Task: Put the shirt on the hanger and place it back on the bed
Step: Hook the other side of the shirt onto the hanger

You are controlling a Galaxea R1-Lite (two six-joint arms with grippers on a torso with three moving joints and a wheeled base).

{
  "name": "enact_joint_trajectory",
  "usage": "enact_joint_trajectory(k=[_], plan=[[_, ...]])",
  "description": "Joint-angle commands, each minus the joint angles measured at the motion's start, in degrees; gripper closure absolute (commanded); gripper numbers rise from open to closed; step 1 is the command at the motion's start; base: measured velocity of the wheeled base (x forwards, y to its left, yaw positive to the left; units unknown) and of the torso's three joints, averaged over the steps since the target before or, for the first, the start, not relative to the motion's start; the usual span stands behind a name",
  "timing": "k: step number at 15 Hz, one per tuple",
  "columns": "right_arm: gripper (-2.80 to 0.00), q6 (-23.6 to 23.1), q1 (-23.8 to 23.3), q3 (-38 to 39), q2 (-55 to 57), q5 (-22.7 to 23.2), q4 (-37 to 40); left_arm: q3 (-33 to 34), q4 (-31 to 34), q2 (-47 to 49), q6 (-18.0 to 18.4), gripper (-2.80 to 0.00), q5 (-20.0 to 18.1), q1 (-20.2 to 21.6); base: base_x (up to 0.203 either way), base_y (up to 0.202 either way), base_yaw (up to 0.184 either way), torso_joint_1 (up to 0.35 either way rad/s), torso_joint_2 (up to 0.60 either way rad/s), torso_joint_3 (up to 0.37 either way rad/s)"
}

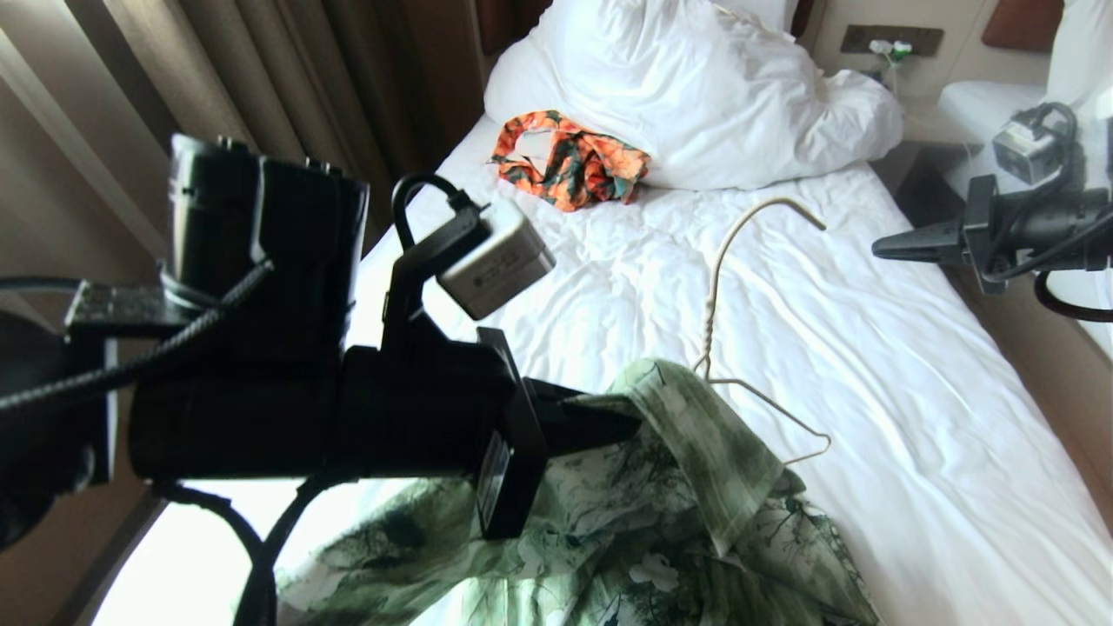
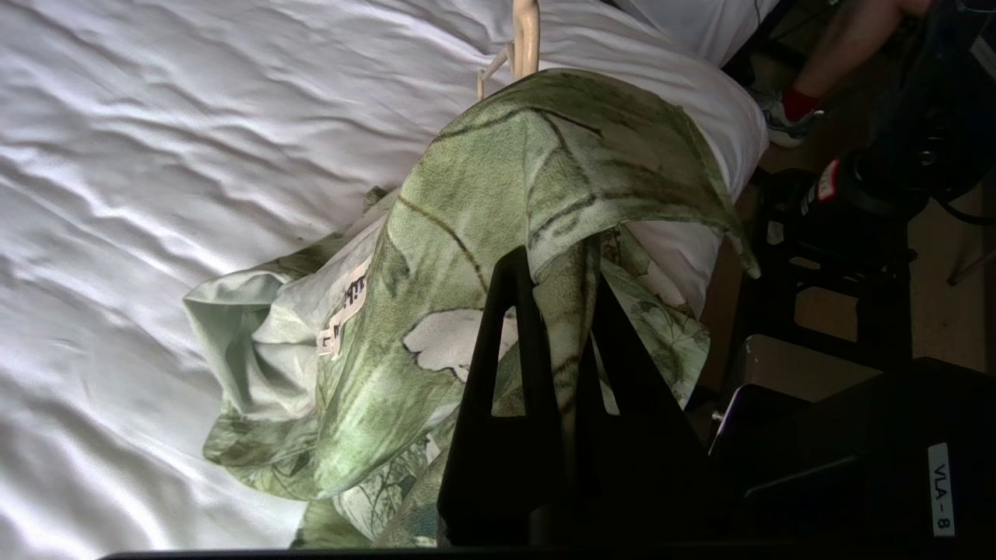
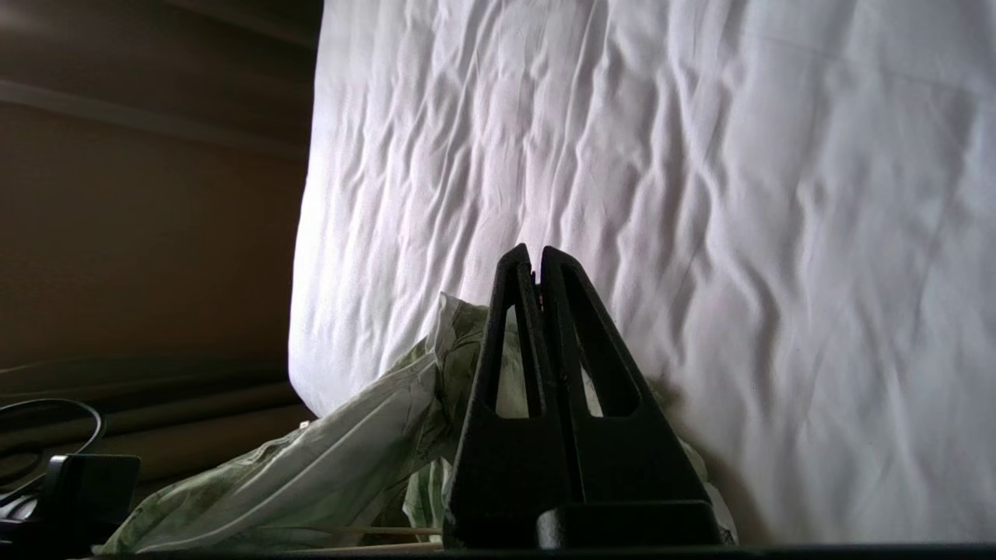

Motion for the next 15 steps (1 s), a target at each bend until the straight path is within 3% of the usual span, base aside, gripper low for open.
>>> enact_joint_trajectory(k=[1, 5, 9, 10, 11, 15], plan=[[0.0, -0.52, 4.57, -0.12, 3.82, -2.04, 1.2, 10.03, -7.52, -4.5, -2.52, 0.0, -0.08, -2.34, 0.0, 0.0, 0.0, 0.0, 0.0, 0.0], [0.0, -1.08, 14.3, -1.71, 9.97, -7.43, 2.82, 16.45, -11.43, -7.27, -4.07, 0.0, 0.05, -1.76, 0.0, 0.0, 0.0, 0.0, 0.0, 0.0], [0.0, -1.06, 23.48, -13.58, 18.36, -12.55, 10.97, 17.78, -11.49, -8.01, -4.26, 0.0, 0.03, -1.35, 0.0, 0.0, 0.0, 0.0, 0.0, 0.0], [-0.54, -1.14, 26.01, -17.1, 20.27, -14.35, 14.01, 17.78, -11.49, -8.01, -4.26, 0.0, 0.03, -1.35, 0.0, 0.0, 0.0, 0.0, 0.0, 0.0], [-2.8, -1.54, 28.7, -19.72, 21.84, -15.59, 15.99, 17.87, -11.49, -7.94, -4.26, 0.0, 0.03, -1.43, 0.0, 0.0, 0.0, 0.0, 0.0, 0.0], [-2.8, -5.39, 33.96, -21.97, 23.7, -16.72, 19.69, 18.68, -11.66, -7.65, -4.26, 0.0, 0.03, -1.52, 0.0, 0.0, 0.0, 0.0, 0.0, 0.0]])
